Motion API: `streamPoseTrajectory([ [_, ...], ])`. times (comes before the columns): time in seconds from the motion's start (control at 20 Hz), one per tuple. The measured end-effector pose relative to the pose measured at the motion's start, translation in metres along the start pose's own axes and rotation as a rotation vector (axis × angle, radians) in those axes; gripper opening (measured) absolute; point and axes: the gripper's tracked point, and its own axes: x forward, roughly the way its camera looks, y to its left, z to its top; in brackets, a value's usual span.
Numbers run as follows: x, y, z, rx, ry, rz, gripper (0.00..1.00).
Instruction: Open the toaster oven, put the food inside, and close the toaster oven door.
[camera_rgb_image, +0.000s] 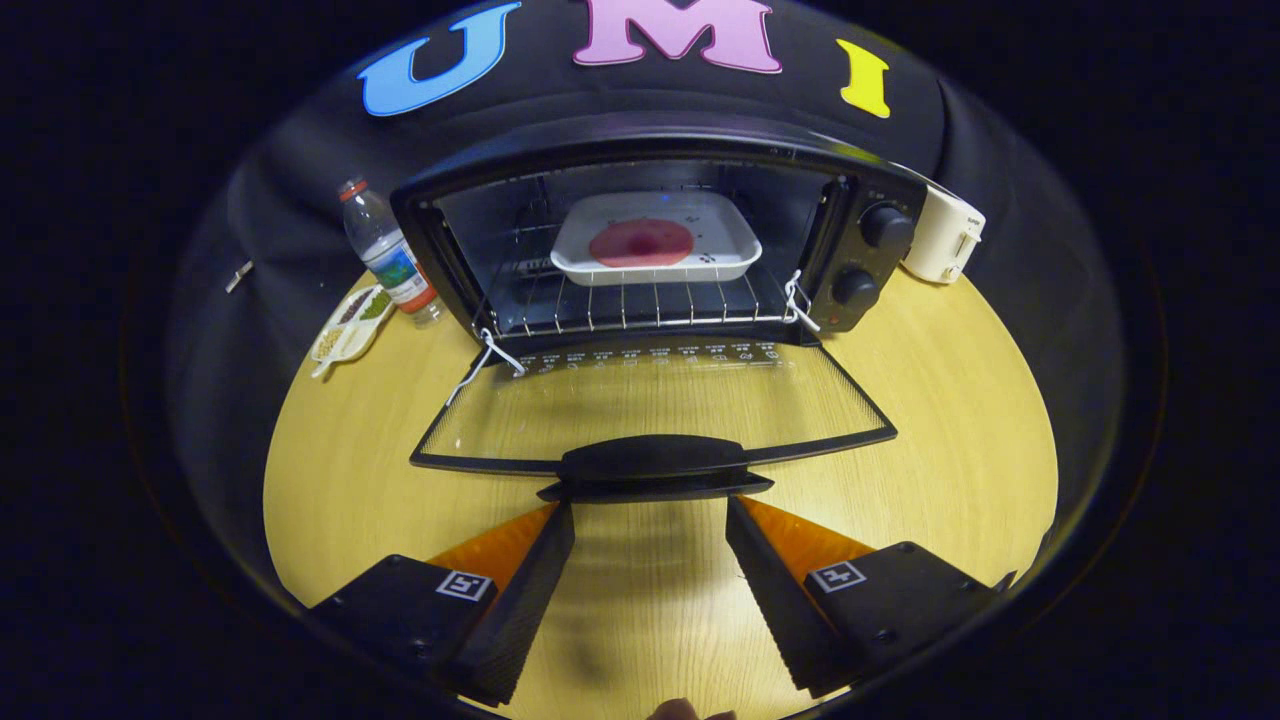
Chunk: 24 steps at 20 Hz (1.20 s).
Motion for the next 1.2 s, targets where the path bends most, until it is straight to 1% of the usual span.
streamPoseTrajectory([
  [0.15,-0.018,0.001,0.023,0.054,-0.084,0.027,0.99],
  [0.4,-0.049,-0.007,0.092,0.042,-0.25,0.039,0.99],
  [0.5,-0.057,-0.01,0.11,0.034,-0.284,0.042,0.99],
  [0.55,-0.057,-0.012,0.11,0.026,-0.277,0.041,0.99],
  [0.6,-0.056,-0.012,0.1,0.01,-0.246,0.042,0.99],
  [0.7,-0.049,-0.007,0.055,-0.052,-0.125,0.061,0.99],
  [0.75,-0.042,-0.005,0.031,-0.082,-0.078,0.056,0.99],
  [0.85,-0.012,0.001,0.0,-0.129,0.032,0.046,0.99],
  [0.9,0.003,0.002,-0.004,-0.137,0.059,0.031,0.99],
  [0.95,0.013,0.003,0.008,-0.129,0.038,0.014,1.0],
  [1.0,0.015,0.006,0.028,-0.114,-0.011,0.005,1.0],
  [1.1,0.02,0.006,0.039,-0.072,-0.04,0.008,1.0],
  [1.2,0.014,0.003,0.03,-0.039,0.006,0.01,1.0],
])
